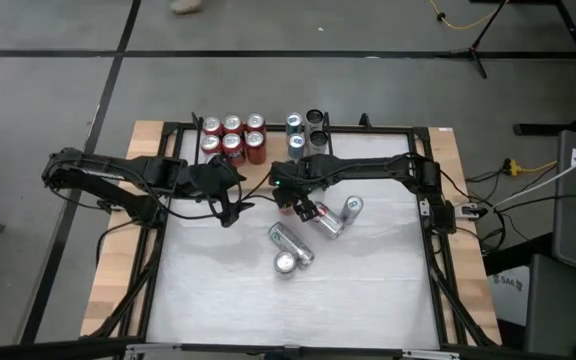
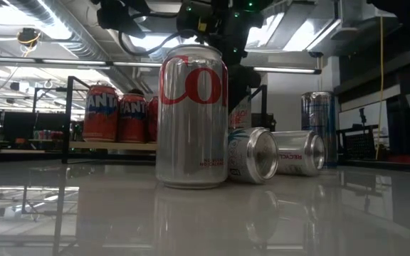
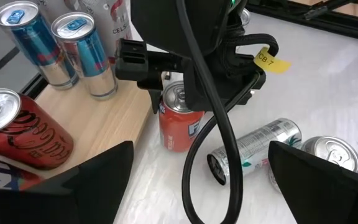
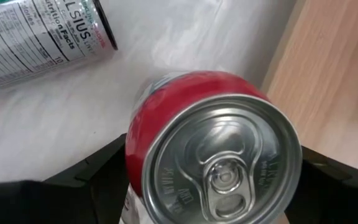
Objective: Place canned beverage on shelf
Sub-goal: Put the red soda can on the shelf aligned with the other red soda cans
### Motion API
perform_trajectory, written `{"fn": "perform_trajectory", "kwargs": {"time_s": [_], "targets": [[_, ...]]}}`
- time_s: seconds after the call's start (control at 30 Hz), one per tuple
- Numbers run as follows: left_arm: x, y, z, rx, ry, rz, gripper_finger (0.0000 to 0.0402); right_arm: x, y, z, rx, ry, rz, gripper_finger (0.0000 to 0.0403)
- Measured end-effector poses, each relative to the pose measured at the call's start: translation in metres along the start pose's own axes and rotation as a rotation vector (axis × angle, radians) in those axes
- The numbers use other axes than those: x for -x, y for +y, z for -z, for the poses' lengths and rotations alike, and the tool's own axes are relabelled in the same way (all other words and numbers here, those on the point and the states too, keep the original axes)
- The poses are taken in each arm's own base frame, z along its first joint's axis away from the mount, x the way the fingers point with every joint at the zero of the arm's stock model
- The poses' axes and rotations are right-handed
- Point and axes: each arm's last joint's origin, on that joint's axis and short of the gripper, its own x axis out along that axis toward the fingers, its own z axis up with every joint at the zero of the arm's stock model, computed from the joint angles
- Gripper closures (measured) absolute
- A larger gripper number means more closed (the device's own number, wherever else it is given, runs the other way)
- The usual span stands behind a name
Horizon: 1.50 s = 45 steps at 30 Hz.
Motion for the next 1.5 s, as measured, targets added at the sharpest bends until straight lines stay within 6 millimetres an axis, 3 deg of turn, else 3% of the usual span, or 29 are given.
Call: {"fn": "perform_trajectory", "kwargs": {"time_s": [0.9, 1.23, 1.5], "targets": [[0.0, 0.0, 0.0, 0.0, -0.001, 0.0, 0.0037, -0.011, -0.001, -0.002, 0.001, 0.003, -0.003, 0.0084], [0.0, 0.0, 0.0, 0.0, -0.001, 0.0, 0.0037, -0.016, 0.001, 0.0, 0.002, 0.022, -0.015, 0.002], [0.0, 0.0, 0.0, 0.0, -0.001, 0.0, 0.0037, -0.015, 0.0, 0.0, 0.002, 0.03, 0.003, 0.0009]]}}
